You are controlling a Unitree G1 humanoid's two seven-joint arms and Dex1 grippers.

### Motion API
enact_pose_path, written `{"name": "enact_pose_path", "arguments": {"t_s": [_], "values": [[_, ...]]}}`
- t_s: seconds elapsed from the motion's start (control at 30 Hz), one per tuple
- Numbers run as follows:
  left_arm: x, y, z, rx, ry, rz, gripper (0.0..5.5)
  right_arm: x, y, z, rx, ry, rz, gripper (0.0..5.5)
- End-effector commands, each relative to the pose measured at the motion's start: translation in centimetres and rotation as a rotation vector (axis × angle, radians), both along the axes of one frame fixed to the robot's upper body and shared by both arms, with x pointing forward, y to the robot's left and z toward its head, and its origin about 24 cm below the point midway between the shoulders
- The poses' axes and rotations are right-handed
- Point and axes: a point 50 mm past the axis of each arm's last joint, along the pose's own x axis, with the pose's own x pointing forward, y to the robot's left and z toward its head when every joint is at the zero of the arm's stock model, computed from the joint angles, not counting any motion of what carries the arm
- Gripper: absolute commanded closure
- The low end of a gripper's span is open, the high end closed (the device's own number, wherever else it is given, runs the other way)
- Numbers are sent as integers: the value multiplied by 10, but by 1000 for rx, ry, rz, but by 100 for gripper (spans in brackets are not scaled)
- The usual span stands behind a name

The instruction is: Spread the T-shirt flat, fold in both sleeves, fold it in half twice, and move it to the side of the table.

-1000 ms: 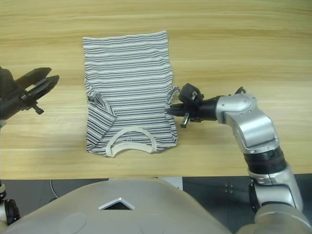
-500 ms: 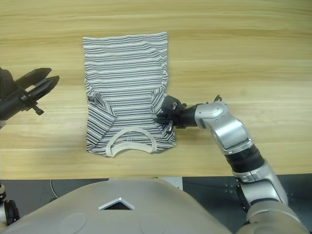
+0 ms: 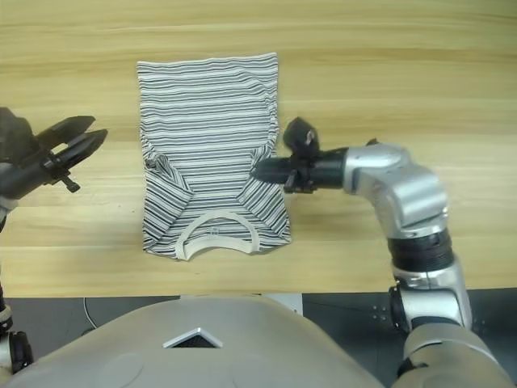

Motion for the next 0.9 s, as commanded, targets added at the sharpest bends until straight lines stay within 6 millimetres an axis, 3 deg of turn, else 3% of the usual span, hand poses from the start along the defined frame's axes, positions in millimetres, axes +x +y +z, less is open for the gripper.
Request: {"name": "enact_pose_path", "arguments": {"t_s": [0.03, 0.1, 0.13, 0.2, 0.27, 0.4, 0.6, 0.73, 0.9], "values": [[-2, -6, 2, 28, -33, -56, 404, 17, -28, 12, -29, -71, -113, 466], [-6, -7, 1, 158, -125, -107, 404, 7, -50, -9, -317, -289, -15, 466], [-11, -5, -5, 344, -187, -171, 386, -6, -60, -20, -432, -378, 112, 445], [-25, 0, -16, 685, -268, -385, 357, -24, -76, -28, -538, -528, 362, 411], [-38, 1, -14, 777, -291, -548, 331, -32, -88, -28, -610, -662, 533, 381], [-49, 7, -15, 865, -291, -676, 291, -45, -93, -33, -608, -740, 667, 331], [-72, 9, -37, 897, -257, -801, 194, -61, -88, -45, -519, -780, 742, 216], [-86, 14, -48, 932, -224, -891, 194, -67, -89, -52, -506, -814, 797, 216], [-94, 6, -61, 895, -247, -942, 194, -75, -78, -62, -465, -881, 847, 216]]}}
